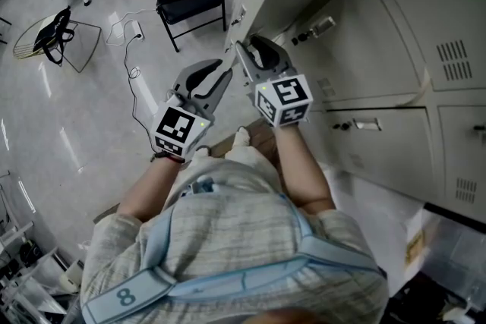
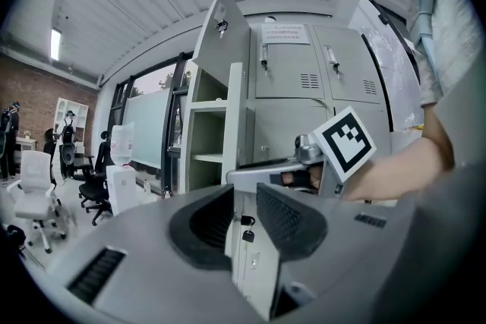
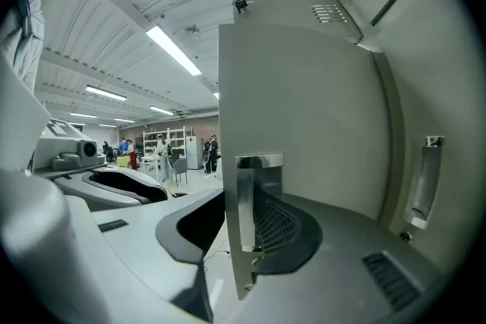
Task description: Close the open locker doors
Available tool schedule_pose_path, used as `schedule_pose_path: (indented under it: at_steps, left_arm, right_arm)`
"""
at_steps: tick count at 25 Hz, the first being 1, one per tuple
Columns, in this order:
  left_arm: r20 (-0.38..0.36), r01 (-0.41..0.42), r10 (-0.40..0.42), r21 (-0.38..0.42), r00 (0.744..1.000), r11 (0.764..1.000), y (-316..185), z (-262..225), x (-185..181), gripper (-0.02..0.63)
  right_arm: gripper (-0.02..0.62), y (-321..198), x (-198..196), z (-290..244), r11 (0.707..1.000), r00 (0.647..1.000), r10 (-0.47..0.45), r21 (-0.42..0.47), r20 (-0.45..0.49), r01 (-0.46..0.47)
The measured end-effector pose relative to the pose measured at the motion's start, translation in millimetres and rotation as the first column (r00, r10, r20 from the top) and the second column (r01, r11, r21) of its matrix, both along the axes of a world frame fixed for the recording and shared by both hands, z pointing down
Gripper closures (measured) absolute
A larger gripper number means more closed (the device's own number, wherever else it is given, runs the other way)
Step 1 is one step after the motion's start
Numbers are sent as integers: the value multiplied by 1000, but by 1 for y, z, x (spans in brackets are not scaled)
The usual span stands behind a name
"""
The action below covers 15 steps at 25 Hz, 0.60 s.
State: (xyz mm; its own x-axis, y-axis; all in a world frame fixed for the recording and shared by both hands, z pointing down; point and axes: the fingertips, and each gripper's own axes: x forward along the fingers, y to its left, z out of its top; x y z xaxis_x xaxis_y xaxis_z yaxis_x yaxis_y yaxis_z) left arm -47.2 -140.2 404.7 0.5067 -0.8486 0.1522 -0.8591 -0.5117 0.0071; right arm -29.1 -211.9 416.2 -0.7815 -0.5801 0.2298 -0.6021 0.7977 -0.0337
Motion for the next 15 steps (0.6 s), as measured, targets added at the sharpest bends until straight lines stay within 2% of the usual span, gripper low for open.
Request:
schedule_pose_path:
  at_steps: [9,15]
  left_arm:
    - [10,37,-37,3,999,999,-7,5,-15,512]
    - [59,32,-34,27,998,999,-23,1,-14,512]
  right_arm:
    - [479,-16,-22,0,1000,1000,-2,5,-15,2]
    - [479,-23,-30,-4,999,999,-38,-8,-8,38]
